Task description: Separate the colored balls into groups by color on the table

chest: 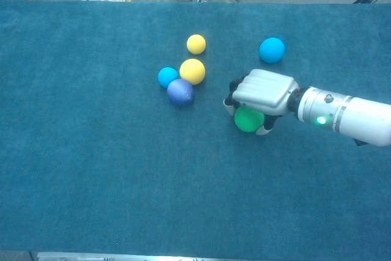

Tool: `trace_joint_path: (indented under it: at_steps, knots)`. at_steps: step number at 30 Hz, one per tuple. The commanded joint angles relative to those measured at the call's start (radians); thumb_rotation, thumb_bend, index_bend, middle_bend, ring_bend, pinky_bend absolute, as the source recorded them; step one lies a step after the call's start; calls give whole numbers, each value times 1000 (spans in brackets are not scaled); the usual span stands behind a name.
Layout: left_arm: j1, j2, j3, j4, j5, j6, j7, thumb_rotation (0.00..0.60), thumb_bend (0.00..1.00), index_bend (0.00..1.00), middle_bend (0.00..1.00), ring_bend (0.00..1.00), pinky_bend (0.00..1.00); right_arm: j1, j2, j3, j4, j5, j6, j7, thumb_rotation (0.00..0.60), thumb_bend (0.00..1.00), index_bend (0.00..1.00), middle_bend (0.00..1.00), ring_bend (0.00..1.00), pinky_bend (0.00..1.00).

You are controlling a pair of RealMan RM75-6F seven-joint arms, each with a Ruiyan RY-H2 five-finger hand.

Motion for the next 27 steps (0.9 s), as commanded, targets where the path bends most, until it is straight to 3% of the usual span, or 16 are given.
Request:
trace_joint_path:
  at_steps: [1,16,23,27]
  knots:
    - [1,1,0,0,0,1,-1,600,325,208,246,245,193,-5,5,-8,-19,-24,7,11,600,142,446,495,221,294]
    - [6,-1,2,10,2,5,-13,600,325,208,246,245,193,-24,51,-64,-117,-108,-5,16,600,142,439,493,222,294]
    - [3,-3,1,12,4,2,-14,600,325,208,246,246,193,-23,81,-61,-150,-95,-20,9,600,141,292,414,213,294]
    - [2,-2,0,10,6,2,-11,600,325,208,246,245,193,-25,94,-57,-162,-113,-11,23,600,141,261,388,199,294]
